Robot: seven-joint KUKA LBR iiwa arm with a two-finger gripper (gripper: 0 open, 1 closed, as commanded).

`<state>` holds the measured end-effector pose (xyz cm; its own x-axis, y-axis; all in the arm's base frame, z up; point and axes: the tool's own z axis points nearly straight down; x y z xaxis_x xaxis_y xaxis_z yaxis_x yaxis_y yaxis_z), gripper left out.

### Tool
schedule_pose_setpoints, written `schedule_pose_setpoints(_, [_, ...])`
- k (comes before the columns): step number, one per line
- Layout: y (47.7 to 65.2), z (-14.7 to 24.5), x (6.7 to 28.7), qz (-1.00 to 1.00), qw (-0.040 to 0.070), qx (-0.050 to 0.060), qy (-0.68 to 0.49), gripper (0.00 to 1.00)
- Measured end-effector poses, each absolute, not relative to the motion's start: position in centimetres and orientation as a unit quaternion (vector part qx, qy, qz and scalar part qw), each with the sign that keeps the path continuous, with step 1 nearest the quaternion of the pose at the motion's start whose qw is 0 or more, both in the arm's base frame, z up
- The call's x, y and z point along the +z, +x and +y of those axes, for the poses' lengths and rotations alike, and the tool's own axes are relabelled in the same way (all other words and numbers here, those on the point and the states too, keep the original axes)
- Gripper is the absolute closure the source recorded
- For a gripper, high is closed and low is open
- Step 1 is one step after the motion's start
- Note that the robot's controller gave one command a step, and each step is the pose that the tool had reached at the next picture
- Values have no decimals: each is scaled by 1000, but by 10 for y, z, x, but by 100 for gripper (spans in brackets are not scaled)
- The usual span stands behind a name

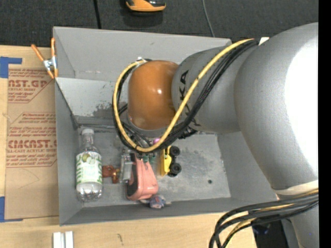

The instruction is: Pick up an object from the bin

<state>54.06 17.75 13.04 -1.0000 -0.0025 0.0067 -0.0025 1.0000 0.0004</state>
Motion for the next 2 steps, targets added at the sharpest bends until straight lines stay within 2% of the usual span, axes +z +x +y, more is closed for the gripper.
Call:
schedule_pose_setpoints(1, [543,177,135,-1000,0,-1,0,0])
schedule_pose_setpoints(2, [527,196,108,-999,-5,-1,36,0])
